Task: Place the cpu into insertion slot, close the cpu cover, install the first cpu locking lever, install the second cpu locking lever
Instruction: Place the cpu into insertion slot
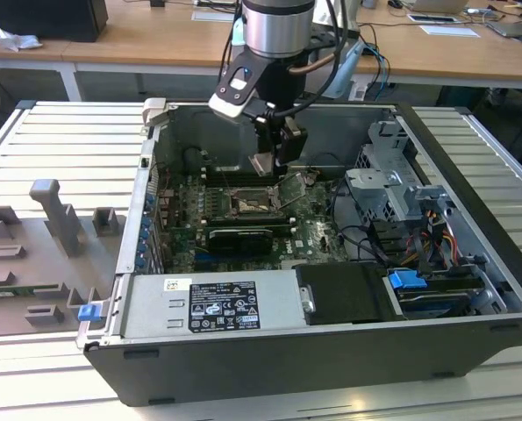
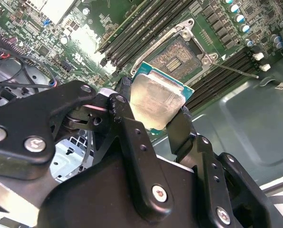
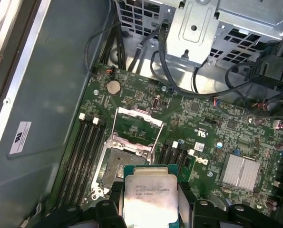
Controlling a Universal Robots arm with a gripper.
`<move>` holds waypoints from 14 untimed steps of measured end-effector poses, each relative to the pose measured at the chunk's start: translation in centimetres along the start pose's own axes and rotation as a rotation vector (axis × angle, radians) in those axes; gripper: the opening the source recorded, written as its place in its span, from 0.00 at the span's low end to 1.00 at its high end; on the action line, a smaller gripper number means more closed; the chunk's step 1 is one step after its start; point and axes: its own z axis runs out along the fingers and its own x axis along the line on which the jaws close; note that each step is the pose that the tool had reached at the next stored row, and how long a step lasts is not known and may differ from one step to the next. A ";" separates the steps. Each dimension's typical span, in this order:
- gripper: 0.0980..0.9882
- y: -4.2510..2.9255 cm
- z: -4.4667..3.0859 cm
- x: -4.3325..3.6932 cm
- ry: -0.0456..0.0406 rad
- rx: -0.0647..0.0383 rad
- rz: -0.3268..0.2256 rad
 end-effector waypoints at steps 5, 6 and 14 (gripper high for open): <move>0.50 -0.01 0.07 0.00 -0.0008 0.000 0.010; 0.50 -0.01 0.08 0.00 -0.0011 0.000 0.014; 0.50 -0.02 0.26 0.00 -0.0068 -0.002 0.089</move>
